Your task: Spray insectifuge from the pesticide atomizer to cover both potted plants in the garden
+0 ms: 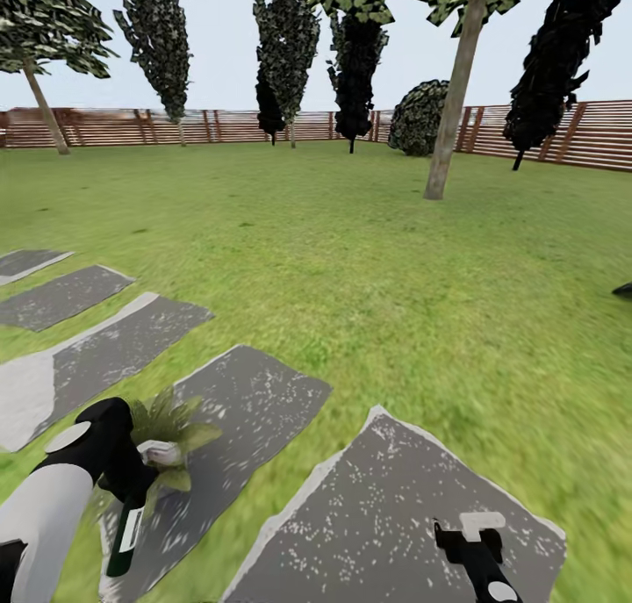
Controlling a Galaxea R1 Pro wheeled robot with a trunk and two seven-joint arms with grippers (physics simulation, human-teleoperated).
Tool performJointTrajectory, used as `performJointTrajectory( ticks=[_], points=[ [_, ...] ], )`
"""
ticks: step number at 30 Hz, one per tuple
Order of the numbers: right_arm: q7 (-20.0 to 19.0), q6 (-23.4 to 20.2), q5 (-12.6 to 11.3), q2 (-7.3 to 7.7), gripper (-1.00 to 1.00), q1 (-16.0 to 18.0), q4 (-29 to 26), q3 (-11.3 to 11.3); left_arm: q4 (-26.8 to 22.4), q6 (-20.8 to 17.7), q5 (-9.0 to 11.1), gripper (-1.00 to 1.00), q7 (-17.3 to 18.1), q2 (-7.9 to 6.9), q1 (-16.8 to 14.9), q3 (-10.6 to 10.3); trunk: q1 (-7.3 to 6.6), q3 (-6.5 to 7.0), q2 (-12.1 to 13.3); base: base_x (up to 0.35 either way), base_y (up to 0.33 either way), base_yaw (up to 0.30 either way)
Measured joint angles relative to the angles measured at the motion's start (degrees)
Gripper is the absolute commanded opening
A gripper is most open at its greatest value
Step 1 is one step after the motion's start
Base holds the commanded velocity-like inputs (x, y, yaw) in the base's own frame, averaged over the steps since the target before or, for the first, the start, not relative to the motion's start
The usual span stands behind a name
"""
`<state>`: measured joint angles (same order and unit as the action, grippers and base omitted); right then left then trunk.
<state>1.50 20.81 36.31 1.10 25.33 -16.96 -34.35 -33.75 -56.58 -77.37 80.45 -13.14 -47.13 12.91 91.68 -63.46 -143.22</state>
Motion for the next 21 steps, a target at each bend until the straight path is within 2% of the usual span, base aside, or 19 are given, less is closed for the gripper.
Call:
performJointTrajectory(
  ticks=[2,6,8,10,12,16,21],
  points=[
    [0.1,0.0,0.0,0.15,1.00,0.0,0.0,-0.1,0.0,0.0,0.0,-1.00,0.5,-0.09,-0.3,-0.1,0.00,0.00,0.0,0.002,-0.003,0.278],
    [0.2,0.0,-0.1,0.46,1.00,0.0,0.0,-0.1,0.3,0.1,-0.5,-1.00,5.8,-0.58,-0.8,-0.5,0.00,0.00,0.0,0.001,-0.001,0.278],
    [0.2,0.0,-0.2,0.53,1.00,-0.1,0.0,-0.1,0.3,0.1,-2.1,-1.00,6.8,-0.26,-0.6,-0.6,0.00,0.00,0.0,0.000,0.000,0.278],
    [0.2,0.0,-0.2,0.56,1.00,-0.1,0.0,-0.2,0.1,0.0,-3.8,-1.00,7.2,-0.03,-0.3,-0.5,0.00,0.00,0.0,0.112,-0.007,0.278],
    [0.3,0.0,-0.2,0.58,1.00,-0.1,0.0,-0.2,0.1,-0.1,-4.6,-1.00,7.4,0.12,-0.2,-0.2,-0.03,0.00,0.0,0.267,-0.059,0.278],
    [1.2,0.0,-0.2,0.66,1.00,-0.1,-0.1,-0.2,0.1,-0.5,-4.9,-1.00,7.5,0.16,0.0,-0.3,-0.03,0.00,0.0,0.322,-0.088,0.228],
    [1.6,0.0,-0.2,0.67,1.00,-0.1,-0.1,-0.2,0.2,-0.5,-4.9,-1.00,7.4,0.14,0.1,-0.3,-0.04,0.00,0.0,0.321,-0.117,0.033]
  ],
)
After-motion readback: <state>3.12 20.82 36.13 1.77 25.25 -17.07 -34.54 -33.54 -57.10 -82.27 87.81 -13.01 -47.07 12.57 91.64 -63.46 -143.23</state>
